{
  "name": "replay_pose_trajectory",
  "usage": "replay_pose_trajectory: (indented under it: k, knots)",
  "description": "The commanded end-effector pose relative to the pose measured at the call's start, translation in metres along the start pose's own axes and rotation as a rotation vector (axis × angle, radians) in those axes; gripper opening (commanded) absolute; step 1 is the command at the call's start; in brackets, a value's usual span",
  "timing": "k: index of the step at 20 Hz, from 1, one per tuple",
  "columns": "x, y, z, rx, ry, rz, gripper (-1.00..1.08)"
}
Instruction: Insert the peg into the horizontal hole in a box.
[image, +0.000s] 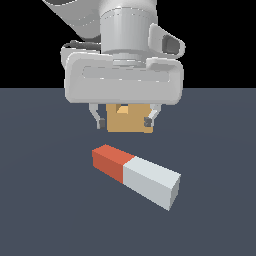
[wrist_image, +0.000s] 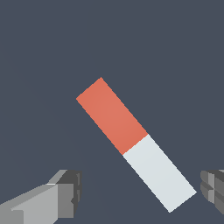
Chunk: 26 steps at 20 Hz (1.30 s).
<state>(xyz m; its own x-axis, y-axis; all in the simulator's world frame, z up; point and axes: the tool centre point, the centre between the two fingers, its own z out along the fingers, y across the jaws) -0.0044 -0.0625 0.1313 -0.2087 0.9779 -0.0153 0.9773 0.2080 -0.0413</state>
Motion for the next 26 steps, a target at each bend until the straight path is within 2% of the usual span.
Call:
replay_pose_trajectory:
  k: [1, 18, 26]
  knots:
    - [-0.005, 0.002, 0.005, -0.004, 0.0, -0.062, 1.0]
    - [-0.03, 0.026, 0.041, -0.033, 0.0, -0.493, 1.0]
    - [-0.036, 0.037, 0.053, -0.042, 0.0, -0.635, 1.0]
